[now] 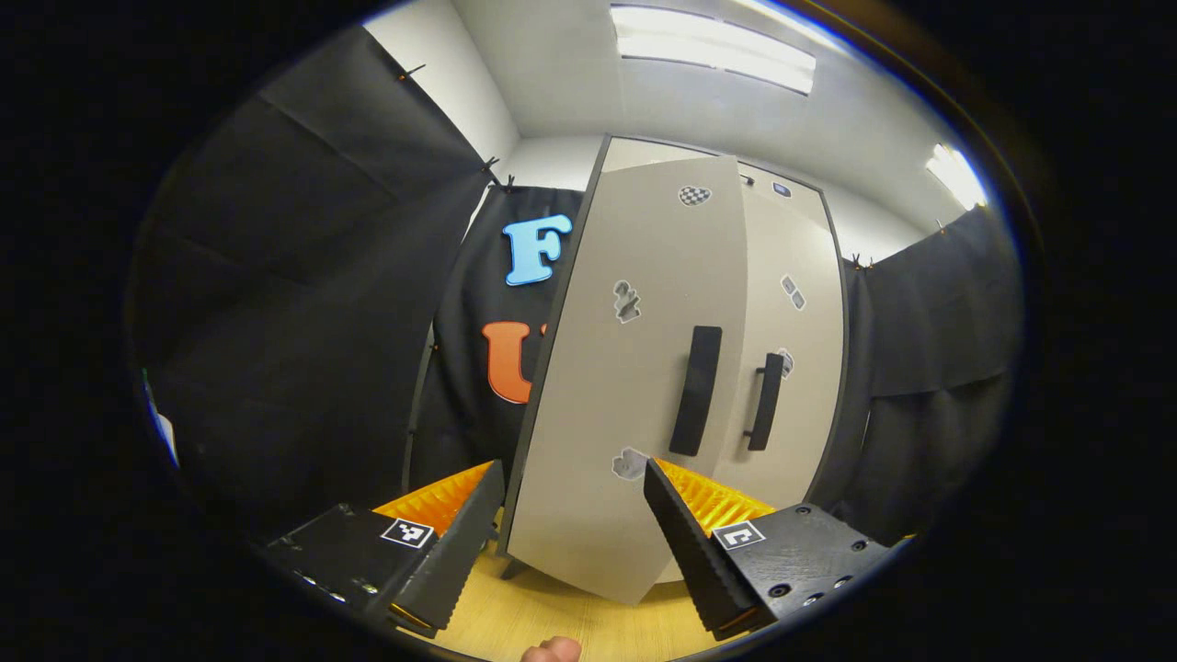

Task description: Grab one shoe with the right hand and put it into the shoe cabinet, grab the other shoe with the left hand and put it into the shoe cabinet; then close the right door with the right hand and the left door with the left hand.

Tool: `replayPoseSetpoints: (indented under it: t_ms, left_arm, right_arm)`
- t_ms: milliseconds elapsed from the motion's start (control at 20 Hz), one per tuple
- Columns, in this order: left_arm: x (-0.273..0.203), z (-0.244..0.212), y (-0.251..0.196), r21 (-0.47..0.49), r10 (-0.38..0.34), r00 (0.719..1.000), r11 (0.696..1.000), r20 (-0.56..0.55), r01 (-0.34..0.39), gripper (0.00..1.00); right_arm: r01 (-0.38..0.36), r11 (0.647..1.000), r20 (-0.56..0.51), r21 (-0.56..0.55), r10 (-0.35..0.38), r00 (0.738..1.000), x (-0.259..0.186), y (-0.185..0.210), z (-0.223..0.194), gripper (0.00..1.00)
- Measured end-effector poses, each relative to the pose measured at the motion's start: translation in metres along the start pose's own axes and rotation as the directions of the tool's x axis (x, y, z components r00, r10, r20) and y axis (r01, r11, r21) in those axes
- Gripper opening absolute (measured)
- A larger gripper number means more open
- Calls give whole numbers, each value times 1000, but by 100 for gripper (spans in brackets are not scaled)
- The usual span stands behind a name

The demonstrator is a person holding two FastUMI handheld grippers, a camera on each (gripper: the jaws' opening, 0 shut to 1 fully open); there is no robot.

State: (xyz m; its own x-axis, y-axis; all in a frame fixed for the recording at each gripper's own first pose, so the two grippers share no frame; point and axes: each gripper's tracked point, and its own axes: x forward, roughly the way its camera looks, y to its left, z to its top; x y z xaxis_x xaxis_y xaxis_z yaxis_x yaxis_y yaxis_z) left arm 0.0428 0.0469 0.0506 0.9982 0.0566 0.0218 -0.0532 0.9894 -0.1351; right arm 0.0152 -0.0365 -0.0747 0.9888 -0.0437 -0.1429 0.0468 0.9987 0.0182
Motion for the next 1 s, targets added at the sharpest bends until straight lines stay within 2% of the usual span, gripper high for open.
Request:
replayPoseSetpoints:
  t_ms: [250,450,600,1000]
  left_arm:
    - [-22,-33,-27,87,-10,1000,996,-23,12,95]
    - [-41,-72,-55,72,-66,995,995,-74,72,95]
    - [-50,-97,-63,70,-75,990,994,-117,84,95]
    - [-56,-112,-77,106,-60,991,992,-118,72,95]
  right_arm:
    - [-6,1000,5,8,6,1000,1,4,2,98]
    - [8,999,5,43,-9,1000,0,4,0,98]
    - [13,999,-4,53,-13,1000,-1,4,-3,98]
    - [27,998,-16,53,-26,1000,-5,2,-6,98]
